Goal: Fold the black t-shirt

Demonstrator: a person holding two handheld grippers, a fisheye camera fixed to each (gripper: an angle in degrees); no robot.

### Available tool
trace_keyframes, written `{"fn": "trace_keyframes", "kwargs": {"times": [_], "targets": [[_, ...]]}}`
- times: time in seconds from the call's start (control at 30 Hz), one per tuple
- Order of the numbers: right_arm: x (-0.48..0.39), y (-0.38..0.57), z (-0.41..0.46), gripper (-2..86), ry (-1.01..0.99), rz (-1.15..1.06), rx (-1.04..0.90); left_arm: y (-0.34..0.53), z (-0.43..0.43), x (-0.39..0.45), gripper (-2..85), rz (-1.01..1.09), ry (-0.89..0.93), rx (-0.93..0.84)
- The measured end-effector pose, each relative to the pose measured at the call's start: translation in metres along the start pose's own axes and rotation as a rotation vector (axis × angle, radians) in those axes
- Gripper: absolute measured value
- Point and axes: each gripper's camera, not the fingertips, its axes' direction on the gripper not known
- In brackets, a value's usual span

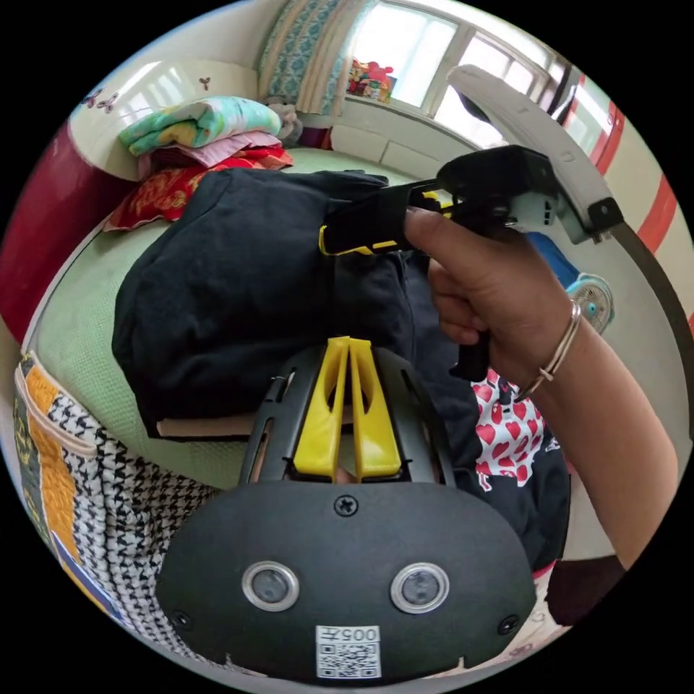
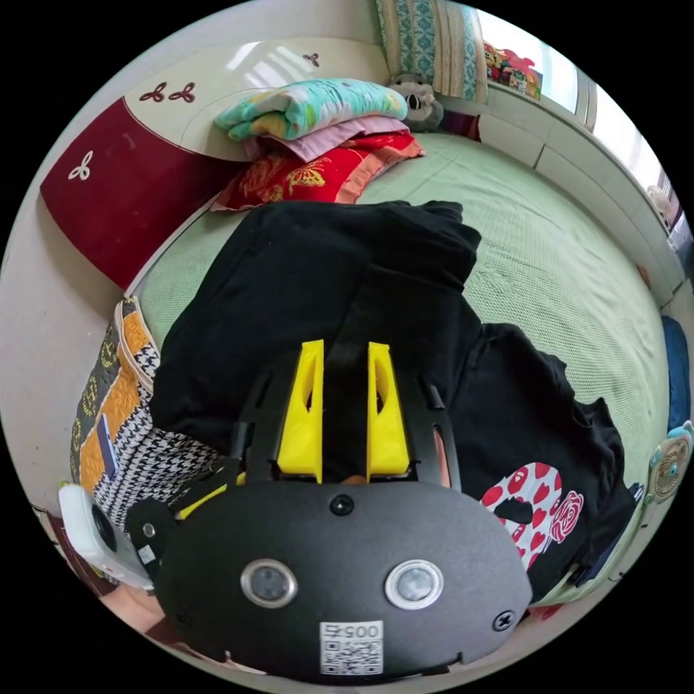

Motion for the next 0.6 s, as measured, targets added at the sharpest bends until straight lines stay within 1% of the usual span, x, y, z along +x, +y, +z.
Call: {"fn": "trace_keyframes", "kwargs": {"times": [0.07,0.17,0.27,0.33,0.5,0.6], "targets": [[0.005,-0.005,0.002,5.2,0.009,-0.005,-0.008,-0.007,0.001,-0.003,0.3,0.081,0.007,-0.04],[0.014,-0.011,0.0,1.6,0.002,-0.013,-0.014,-0.014,0.001,-0.004,0.0,0.129,0.018,-0.085],[0.027,-0.013,-0.009,-0.4,-0.014,0.009,0.018,-0.019,-0.003,0.012,-0.2,0.232,-0.063,-0.064],[0.035,-0.014,-0.012,-0.7,-0.025,0.019,0.022,-0.02,-0.004,0.022,-0.2,0.279,-0.081,-0.056],[0.072,-0.006,-0.032,-0.9,-0.062,0.077,0.068,-0.015,0.002,0.051,-0.2,0.368,-0.079,-0.067],[0.105,0.005,-0.045,-0.9,-0.091,0.132,0.105,-0.012,-0.001,0.064,-0.2,0.384,-0.058,-0.022]]}}
